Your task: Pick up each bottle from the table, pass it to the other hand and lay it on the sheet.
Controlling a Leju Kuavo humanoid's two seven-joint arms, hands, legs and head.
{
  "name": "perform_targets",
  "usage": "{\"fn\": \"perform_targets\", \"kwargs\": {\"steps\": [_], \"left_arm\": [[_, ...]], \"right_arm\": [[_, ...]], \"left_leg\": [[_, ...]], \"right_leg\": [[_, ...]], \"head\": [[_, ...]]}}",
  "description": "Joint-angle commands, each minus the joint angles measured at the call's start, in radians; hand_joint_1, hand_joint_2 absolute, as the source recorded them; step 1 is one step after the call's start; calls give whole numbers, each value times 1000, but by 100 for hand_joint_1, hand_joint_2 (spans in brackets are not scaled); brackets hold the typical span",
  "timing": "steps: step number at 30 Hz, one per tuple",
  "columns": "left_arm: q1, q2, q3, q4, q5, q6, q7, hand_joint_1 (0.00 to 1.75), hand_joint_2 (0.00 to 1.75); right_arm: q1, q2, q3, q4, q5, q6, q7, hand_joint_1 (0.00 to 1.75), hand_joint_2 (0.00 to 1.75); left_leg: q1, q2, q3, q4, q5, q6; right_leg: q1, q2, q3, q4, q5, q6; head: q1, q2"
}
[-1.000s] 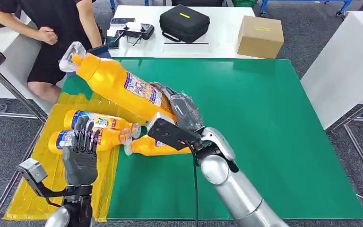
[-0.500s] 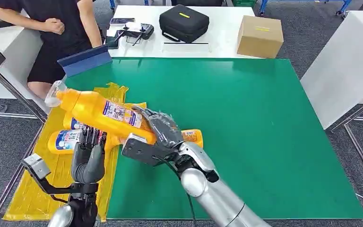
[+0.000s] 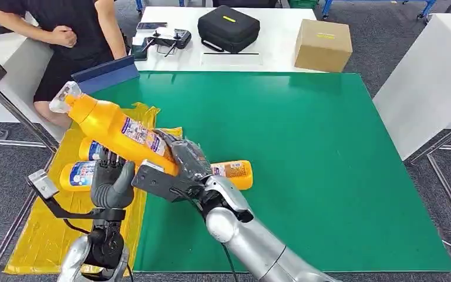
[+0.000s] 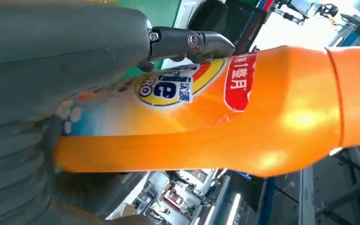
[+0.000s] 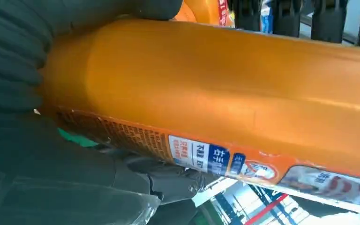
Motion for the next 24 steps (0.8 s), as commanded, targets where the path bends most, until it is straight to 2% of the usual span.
{"fn": "perform_targets", "kwargs": {"steps": [1, 13, 20, 24], "left_arm": [[-67, -12, -15, 91, 41, -26, 28, 0, 175], [-81, -19, -4, 106, 61, -33, 40, 0, 175], [-142, -46, 30, 166, 201, -79, 132, 0, 175], [-125, -27, 66, 167, 212, -79, 117, 0, 175]], "right_arm": [[-43, -3, 78, 101, 10, 4, 2, 175, 175], [-24, -3, 98, 119, 24, -10, -6, 175, 175], [-57, 31, 153, 226, 41, -12, -2, 175, 175], [11, -6, 175, 215, 49, -6, -35, 175, 175]], "left_leg": [[1, -1, 3, -1, -1, -3], [1, -1, 2, 0, -1, -4], [1, -1, 1, 0, 0, -3], [1, -2, 2, -1, 0, -3]], "right_leg": [[1, -2, 3, -1, -1, -2], [1, -2, 3, -1, -1, -2], [1, -2, 1, -1, -1, -2], [1, -3, 3, -2, -1, -2]], "head": [[0, 0], [0, 0], [0, 0], [0, 0]]}}
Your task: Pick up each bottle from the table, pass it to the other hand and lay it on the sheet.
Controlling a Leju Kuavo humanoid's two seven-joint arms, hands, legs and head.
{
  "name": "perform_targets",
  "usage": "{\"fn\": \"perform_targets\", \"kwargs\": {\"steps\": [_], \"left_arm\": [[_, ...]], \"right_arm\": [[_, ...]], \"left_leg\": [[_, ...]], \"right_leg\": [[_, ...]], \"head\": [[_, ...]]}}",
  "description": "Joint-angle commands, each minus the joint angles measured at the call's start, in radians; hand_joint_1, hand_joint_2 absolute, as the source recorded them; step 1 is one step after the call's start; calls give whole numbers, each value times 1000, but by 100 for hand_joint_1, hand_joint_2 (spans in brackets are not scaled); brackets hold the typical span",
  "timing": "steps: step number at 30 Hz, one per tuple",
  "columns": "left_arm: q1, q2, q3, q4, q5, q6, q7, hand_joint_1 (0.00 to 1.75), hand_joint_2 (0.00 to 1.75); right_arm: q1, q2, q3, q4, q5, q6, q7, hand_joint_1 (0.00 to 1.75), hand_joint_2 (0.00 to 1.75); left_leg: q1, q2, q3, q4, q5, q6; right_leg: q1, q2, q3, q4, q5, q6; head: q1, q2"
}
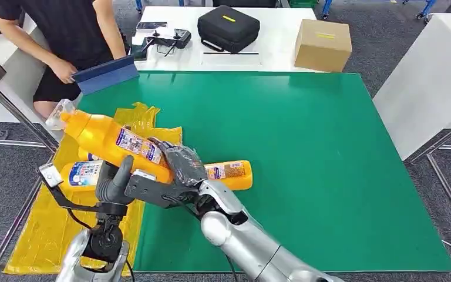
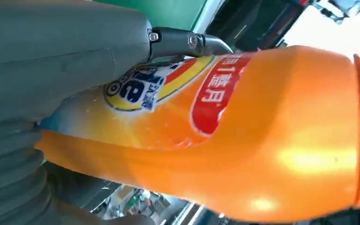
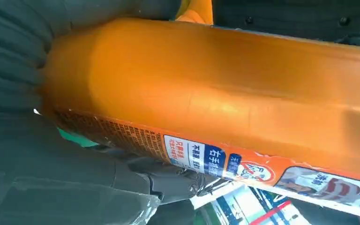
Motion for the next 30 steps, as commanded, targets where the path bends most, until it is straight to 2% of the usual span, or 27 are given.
{"fn": "perform_targets", "kwargs": {"steps": [1, 5, 8, 12, 13, 25, 26, 27, 30], "left_arm": [[-69, 0, 31, 81, 36, -36, 0, 0, 175], [-57, 21, 78, 65, 36, -49, -8, 0, 175], [-109, 22, 90, 116, 36, -47, -5, 0, 175], [-154, 13, 99, 148, 38, -45, -1, 0, 175], [-156, 12, 101, 147, 38, -45, 0, 0, 175], [-191, 9, 164, 147, 29, -31, 4, 0, 175], [-195, 6, 165, 149, 26, -32, 6, 141, 175], [-197, 3, 167, 149, 18, -36, 7, 175, 175], [-185, 5, 172, 134, 10, -41, 1, 175, 175]], "right_arm": [[62, -30, 130, 114, 16, 16, -46, 175, 175], [102, -30, 178, 125, 38, 44, -56, 175, 175], [96, -13, 187, 142, 37, 56, -42, 175, 175], [104, -10, 187, 159, 29, 65, -33, 175, 175], [108, -12, 189, 161, 29, 66, -33, 175, 175], [126, -26, 178, 158, 11, 64, -20, 175, 175], [127, -28, 173, 156, 9, 64, -20, 175, 175], [131, -29, 166, 153, 9, 66, -21, 175, 175], [147, -35, 161, 142, 15, 67, -32, 175, 175]], "left_leg": [[1, -3, 3, -2, 0, -3], [2, -2, 9, -4, -1, -5], [2, -1, 3, -1, 0, -3], [2, -7, 2, -1, 0, -5], [2, -3, -1, 0, 0, -3], [2, -4, 2, -1, 0, -4], [2, -4, 0, 0, 0, -3], [3, -5, 1, 0, 0, -4], [2, -5, 0, -1, 0, -4]], "right_leg": [[1, -3, 5, -2, -1, -2], [2, -2, 10, -5, -1, -3], [2, -2, 4, -2, -1, -2], [1, -7, 3, -1, -2, -3], [1, -3, -1, -2, 0, -2], [2, -5, 3, -2, -1, -3], [2, -5, 1, -2, -1, -2], [2, -6, 2, -2, -1, -3], [2, -6, 1, -2, -1, -2]], "head": [[0, 0], [0, 0], [0, 0], [0, 0], [0, 0], [0, 0], [0, 0], [0, 0], [0, 0]]}}
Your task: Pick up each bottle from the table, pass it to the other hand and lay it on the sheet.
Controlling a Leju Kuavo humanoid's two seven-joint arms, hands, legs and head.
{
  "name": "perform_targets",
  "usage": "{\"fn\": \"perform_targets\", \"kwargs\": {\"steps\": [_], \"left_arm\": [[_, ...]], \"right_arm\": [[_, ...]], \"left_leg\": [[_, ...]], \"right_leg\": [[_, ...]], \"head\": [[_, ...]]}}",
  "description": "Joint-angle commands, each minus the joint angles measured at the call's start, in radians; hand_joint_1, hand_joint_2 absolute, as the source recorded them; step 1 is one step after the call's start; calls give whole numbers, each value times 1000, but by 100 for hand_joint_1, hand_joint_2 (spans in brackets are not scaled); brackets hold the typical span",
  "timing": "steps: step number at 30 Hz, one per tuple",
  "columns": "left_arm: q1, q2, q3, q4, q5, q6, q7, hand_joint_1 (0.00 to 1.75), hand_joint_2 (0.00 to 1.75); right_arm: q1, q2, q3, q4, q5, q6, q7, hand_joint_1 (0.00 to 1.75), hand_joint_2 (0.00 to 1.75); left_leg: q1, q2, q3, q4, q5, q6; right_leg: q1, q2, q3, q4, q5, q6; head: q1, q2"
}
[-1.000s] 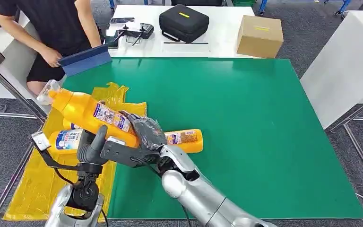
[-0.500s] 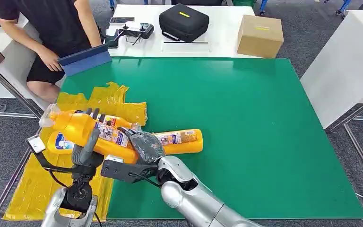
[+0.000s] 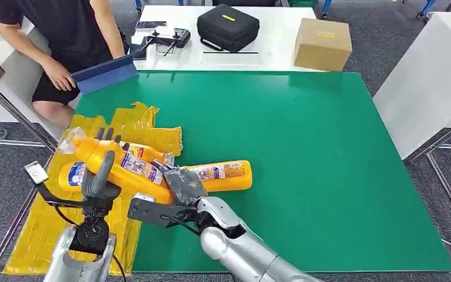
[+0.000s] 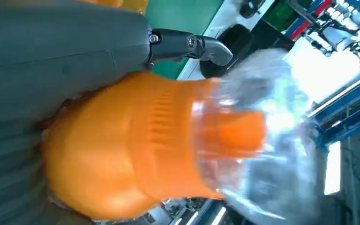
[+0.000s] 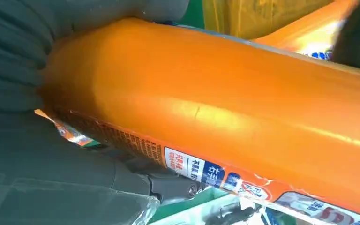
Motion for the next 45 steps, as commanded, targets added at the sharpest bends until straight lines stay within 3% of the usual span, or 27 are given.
{"fn": "perform_targets", "kwargs": {"steps": [1, 21, 22, 23, 27, 28, 45], "left_arm": [[-139, 1, 25, 42, -25, -13, -2, 175, 175], [-142, 26, 19, 104, -10, -69, -27, 175, 175], [-152, 30, 10, 117, -17, -77, -20, 47, 175], [-154, 29, 10, 117, -17, -77, -20, 5, 175], [-158, 29, 5, 130, -20, -85, -15, 0, 175], [-160, 31, -1, 134, -27, -91, -11, 0, 0], [-170, 18, -47, 156, -44, -113, 1, 0, 0]], "right_arm": [[82, -29, 82, 49, 16, 55, -30, 175, 175], [-3, -8, 66, 142, -11, 43, -88, 175, 175], [-12, -3, 63, 152, -16, 42, -89, 175, 175], [-14, -3, 62, 152, -16, 42, -89, 175, 175], [-18, -1, 62, 162, -20, 37, -92, 175, 175], [-21, -1, 60, 164, -24, 31, -94, 175, 175], [-57, -17, 7, 91, -13, 19, -64, 175, 175]], "left_leg": [[2, -6, 4, -1, 0, -4], [1, -3, 3, 0, 0, -4], [2, -4, 5, 0, -1, -5], [1, -3, 1, 0, 0, -3], [2, -4, 4, 0, -1, -4], [1, -3, 2, 0, 0, -3], [1, -4, 3, 1, -1, -4]], "right_leg": [[2, -6, 7, -2, -2, -3], [2, -4, 6, -1, -1, -2], [2, -5, 8, -1, -2, -3], [1, -3, 4, -1, -1, -1], [2, -4, 6, -1, -2, -3], [1, -3, 4, -1, -1, -2], [1, -4, 6, 0, -2, -2]], "head": [[0, 0], [0, 0], [0, 0], [0, 0], [0, 0], [0, 0], [0, 0]]}}
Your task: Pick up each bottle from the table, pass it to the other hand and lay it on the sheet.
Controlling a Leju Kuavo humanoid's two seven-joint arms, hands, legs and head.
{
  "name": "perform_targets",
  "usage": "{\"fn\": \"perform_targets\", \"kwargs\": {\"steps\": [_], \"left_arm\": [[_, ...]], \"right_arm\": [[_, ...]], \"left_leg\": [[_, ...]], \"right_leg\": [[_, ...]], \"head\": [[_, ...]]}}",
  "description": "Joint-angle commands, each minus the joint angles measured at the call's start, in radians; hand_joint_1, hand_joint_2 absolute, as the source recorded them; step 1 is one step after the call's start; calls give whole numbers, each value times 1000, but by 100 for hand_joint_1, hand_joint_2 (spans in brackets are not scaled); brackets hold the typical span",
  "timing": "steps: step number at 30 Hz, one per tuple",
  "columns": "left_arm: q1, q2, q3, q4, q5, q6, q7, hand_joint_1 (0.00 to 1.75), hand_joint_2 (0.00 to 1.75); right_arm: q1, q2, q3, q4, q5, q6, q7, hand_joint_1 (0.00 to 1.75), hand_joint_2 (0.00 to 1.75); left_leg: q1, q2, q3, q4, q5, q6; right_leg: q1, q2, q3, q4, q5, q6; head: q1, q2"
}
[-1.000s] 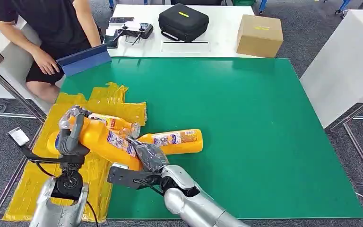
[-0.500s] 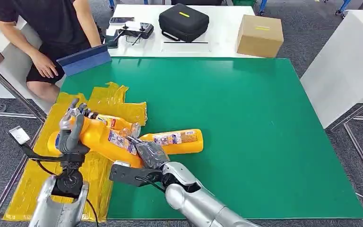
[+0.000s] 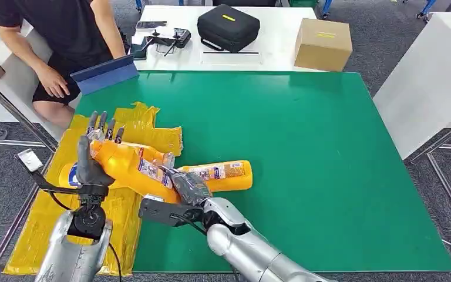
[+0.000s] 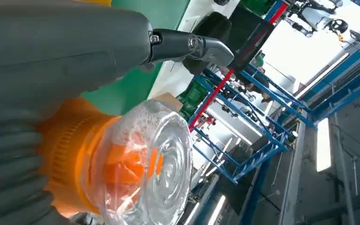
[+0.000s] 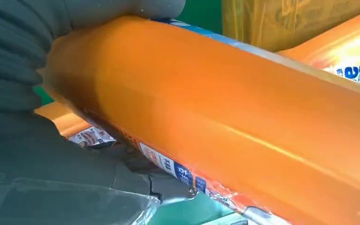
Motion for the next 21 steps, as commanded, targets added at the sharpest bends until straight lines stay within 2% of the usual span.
{"fn": "perform_targets", "kwargs": {"steps": [1, 8, 16, 21], "left_arm": [[-71, 10, -84, 55, -7, -6, 11, 0, 0], [4, 22, -150, 50, -45, 0, 17, 0, 0], [1, 18, -176, 84, -59, 7, 16, 0, 0], [-7, 9, -173, 108, -59, 12, 16, 0, 0]], "right_arm": [[-34, -12, 27, -3, 29, 18, 12, 175, 175], [-62, -35, -56, -130, 71, 34, 73, 175, 175], [-88, -33, -91, -137, 75, 42, 88, 175, 175], [-112, -68, -145, -190, 64, 19, 92, 175, 175]], "left_leg": [[1, -3, 3, 1, -1, -4], [0, -2, 1, 0, 0, -2], [1, -2, 3, 0, -1, -4], [1, -2, 1, 0, 0, -2]], "right_leg": [[1, -3, 4, 0, -2, -2], [0, -2, 3, 0, -1, -1], [1, -2, 6, 0, -1, -2], [1, -2, 3, 0, 0, -1]], "head": [[0, 0], [0, 0], [0, 0], [0, 0]]}}
